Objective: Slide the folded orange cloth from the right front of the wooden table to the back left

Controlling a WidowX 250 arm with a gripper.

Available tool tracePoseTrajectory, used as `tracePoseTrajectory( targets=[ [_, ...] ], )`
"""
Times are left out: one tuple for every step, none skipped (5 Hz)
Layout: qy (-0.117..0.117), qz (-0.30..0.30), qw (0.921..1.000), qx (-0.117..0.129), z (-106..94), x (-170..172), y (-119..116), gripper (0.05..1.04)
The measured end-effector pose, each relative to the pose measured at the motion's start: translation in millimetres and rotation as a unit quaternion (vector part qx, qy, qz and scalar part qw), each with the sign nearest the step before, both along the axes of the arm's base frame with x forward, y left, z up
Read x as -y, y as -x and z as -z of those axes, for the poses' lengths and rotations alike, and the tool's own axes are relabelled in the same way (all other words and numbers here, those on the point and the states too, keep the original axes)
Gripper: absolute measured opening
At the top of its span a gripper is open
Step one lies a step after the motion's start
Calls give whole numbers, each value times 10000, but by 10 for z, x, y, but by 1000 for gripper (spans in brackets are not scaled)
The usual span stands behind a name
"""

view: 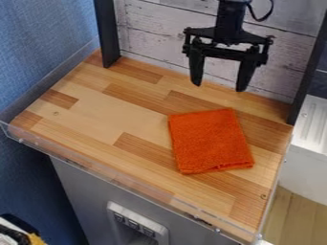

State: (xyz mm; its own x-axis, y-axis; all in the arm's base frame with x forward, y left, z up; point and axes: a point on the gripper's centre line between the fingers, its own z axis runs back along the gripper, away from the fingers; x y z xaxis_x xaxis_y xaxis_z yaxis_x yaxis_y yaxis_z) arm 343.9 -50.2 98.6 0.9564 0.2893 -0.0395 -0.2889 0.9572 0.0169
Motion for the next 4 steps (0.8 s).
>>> tracePoseTrajectory(
  targets=[
    [-21,-551,9982,230,39,82,38,999],
    [-27,-1025,9936,481,-10,137,85,999],
    [-32,-1432,9881,562,-42,189,150,961],
    [-103,-1683,9843,526,-9,257,221,683]
  ],
)
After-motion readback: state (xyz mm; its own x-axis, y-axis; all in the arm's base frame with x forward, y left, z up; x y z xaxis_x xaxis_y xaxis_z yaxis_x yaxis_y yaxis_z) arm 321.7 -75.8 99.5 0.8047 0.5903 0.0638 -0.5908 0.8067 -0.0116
